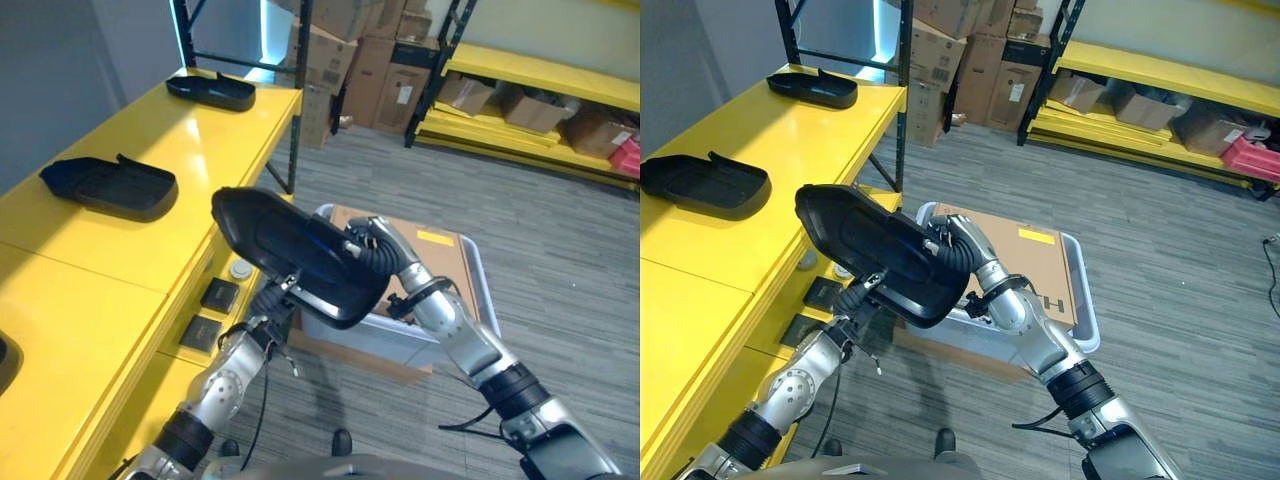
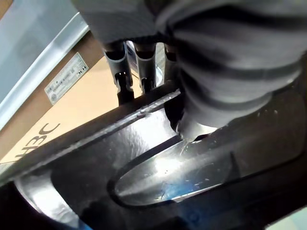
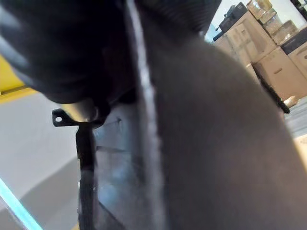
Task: Move parts from the plastic box to the shelf.
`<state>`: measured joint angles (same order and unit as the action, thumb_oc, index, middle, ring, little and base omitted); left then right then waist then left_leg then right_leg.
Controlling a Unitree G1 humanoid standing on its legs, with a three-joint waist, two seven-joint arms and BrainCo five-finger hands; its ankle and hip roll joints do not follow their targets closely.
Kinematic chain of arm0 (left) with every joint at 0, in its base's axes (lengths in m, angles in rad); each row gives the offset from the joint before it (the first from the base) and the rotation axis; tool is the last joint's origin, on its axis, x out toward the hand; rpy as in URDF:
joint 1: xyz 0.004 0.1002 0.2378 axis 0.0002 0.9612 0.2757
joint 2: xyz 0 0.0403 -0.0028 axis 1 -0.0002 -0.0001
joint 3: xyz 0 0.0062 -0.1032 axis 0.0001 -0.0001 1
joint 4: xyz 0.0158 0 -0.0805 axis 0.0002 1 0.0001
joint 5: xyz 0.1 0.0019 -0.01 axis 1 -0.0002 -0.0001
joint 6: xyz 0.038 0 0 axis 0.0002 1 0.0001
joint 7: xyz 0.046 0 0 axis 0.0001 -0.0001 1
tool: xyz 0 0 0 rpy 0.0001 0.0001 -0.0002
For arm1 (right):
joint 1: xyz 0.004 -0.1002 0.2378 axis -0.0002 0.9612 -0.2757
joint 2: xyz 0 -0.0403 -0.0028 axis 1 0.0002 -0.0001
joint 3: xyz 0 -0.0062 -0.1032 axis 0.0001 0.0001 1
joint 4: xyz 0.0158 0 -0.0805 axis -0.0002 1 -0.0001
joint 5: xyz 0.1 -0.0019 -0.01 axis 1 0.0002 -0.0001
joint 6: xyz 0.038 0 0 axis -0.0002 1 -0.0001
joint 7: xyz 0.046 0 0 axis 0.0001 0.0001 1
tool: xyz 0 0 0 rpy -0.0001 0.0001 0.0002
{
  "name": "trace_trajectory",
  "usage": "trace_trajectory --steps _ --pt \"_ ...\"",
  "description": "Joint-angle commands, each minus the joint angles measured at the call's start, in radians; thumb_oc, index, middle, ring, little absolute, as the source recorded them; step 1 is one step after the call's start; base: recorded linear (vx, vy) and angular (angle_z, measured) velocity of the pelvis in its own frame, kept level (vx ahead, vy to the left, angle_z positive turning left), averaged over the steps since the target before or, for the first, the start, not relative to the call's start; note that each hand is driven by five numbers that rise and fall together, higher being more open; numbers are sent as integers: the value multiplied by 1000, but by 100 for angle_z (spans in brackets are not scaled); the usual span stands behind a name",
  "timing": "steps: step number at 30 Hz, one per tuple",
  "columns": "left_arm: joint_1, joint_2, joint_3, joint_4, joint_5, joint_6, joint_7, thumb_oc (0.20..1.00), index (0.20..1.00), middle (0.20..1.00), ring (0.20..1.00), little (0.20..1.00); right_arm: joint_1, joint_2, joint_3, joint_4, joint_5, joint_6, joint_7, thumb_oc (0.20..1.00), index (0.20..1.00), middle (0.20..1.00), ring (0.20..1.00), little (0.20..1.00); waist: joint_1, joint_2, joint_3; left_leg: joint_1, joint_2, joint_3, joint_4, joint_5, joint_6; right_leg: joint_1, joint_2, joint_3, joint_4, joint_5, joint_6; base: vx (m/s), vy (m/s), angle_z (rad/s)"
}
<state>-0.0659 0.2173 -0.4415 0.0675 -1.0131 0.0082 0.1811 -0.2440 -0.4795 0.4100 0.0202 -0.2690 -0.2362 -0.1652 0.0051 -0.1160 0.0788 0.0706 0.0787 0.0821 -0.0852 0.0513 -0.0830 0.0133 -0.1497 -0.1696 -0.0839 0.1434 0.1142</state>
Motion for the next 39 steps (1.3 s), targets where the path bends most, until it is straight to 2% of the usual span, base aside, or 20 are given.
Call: trace_trajectory --steps 1,3,7,9,13,15,16,18,19,20,22,23,25,26,28,29,32,33,35,39 --pt "-203 -54 90 16 104 -283 41 200 200 200 200 200 24 13 147 -158 118 -183 83 200 200 200 200 200 9 63 26 9 -65 -9 -2 -13 86 85 11 -53 22 -60 5 4 100 -6" --pt "-207 -20 107 -15 291 -345 99 200 200 200 200 200 68 20 127 -145 210 -140 73 1000 1000 1000 1000 1000 7 61 26 7 -75 -13 -2 -15 93 83 7 -46 18 -52 10 10 107 -6" --pt "-211 51 135 -48 563 -371 205 200 200 200 200 200 114 -6 48 -129 138 -95 -18 1000 1000 1000 1000 1000 -4 55 24 9 -90 -16 -2 -20 104 74 4 -30 22 -46 19 14 75 -3" --pt "-205 79 150 -61 636 -360 233 200 200 200 200 200 134 -27 8 -126 93 -66 -54 1000 1000 1000 1000 1000 -10 54 22 9 -91 -8 -2 -21 106 69 2 -29 28 -46 22 6 59 -3" --pt "-172 160 200 -68 766 -352 268 200 200 200 200 200 234 -92 -146 -91 197 -30 -49 1000 1000 1000 1000 1000 -43 52 20 5 -79 9 -2 -15 113 39 9 -1 93 -66 27 -9 0 -9" --pt "-172 176 208 -50 790 -359 270 200 200 200 200 200 288 -93 -196 -36 276 10 -41 1000 1000 1000 1000 1000 -71 55 17 -2 -81 -25 -2 -9 123 23 37 72 133 -90 13 0 -75 -16" --pt "-184 186 207 -18 785 -382 224 200 200 200 200 200 362 -71 -249 72 320 -13 -31 1000 1000 1000 1000 1000 -103 56 15 -11 -93 -85 -2 5 132 2 82 160 168 -94 -7 15 -124 7" --pt "-193 189 200 1 786 -403 178 200 200 200 200 200 413 -39 -282 198 343 4 -8 1000 1000 1000 1000 1000 -130 57 17 -14 -104 -149 -2 12 135 -9 117 229 194 -97 -20 27 -197 72" --pt "-200 195 198 2 779 -413 155 200 200 200 200 200 431 -10 -285 316 388 58 54 1000 1000 1000 1000 1000 -135 57 19 -12 -107 -177 -2 13 134 -7 126 238 195 -104 -28 -17 -368 145" --pt "-207 198 205 -16 767 -413 115 200 200 200 200 200 421 25 -266 476 423 251 216 1000 1000 1000 1000 1000 -126 53 25 -15 -107 -207 -2 17 125 10 134 228 173 -116 -44 -83 -490 189" --pt "-215 196 201 -61 693 -400 -22 200 200 200 200 200 348 99 -156 980 223 235 306 1000 1000 1000 1000 1000 -44 51 40 -33 -104 -270 -2 28 95 44 134 187 104 -105 -57 -75 -532 144" --pt "-210 199 200 -73 687 -397 -37 200 200 200 200 200 325 111 -138 1024 229 247 319 1000 1000 1000 1000 1000 -34 51 45 -43 -102 -280 -2 43 89 42 135 178 93 -93 -59 -77 -339 54" --pt "-175 196 209 -103 596 -414 -117 200 200 200 200 200 266 160 -87 1129 224 374 386 1000 1000 1000 1000 1000 19 69 71 -87 -92 -286 0 82 58 55 135 152 63 -82 -64 -152 -180 52" --pt "-165 184 228 -134 558 -402 -161 200 200 200 200 200 242 180 -80 1185 235 421 377 1000 1000 1000 1000 1000 49 80 93 -141 -84 -261 6 111 35 81 131 129 35 -82 -65 -141 -127 50" --pt "-159 175 240 -152 546 -396 -185 200 200 200 200 200 226 189 -79 1210 237 460 370 1000 1000 1000 1000 1000 61 87 108 -171 -76 -240 9 132 21 94 127 112 20 -76 -63 -134 -55 61" --pt "-138 147 270 -217 478 -372 -252 200 200 200 200 200 181 187 -116 1330 211 525 354 1000 1000 1000 1000 1000 90 118 141 -222 -50 -135 27 167 -15 125 116 42 0 -76 -59 -183 -14 96" --pt "-120 136 282 -269 469 -355 -272 200 200 200 200 200 164 183 -140 1361 220 532 334 1000 1000 1000 1000 1000 89 123 140 -212 -39 -54 69 140 -12 124 102 -18 -3 -77 -60 -210 47 118" --pt "-86 132 289 -326 466 -360 -271 200 200 200 200 200 148 176 -152 1354 210 505 316 1000 1000 1000 1000 1000 83 111 123 -178 -38 11 133 70 12 101 71 -77 -2 -65 -62 -198 125 132" --pt "-61 132 294 -368 467 -353 -276 200 200 200 200 200 137 173 -153 1339 206 497 299 1000 1000 1000 1000 1000 73 100 109 -127 -39 56 189 7 33 85 49 -125 4 -56 -59 -214 133 115" --pt "-59 138 285 -394 507 -327 -242 200 200 200 200 200 135 166 -148 1336 189 486 299 1000 1000 1000 1000 1000 46 96 73 -40 -2 122 245 -25 21 58 34 -210 6 -52 -63 -147 97 130"
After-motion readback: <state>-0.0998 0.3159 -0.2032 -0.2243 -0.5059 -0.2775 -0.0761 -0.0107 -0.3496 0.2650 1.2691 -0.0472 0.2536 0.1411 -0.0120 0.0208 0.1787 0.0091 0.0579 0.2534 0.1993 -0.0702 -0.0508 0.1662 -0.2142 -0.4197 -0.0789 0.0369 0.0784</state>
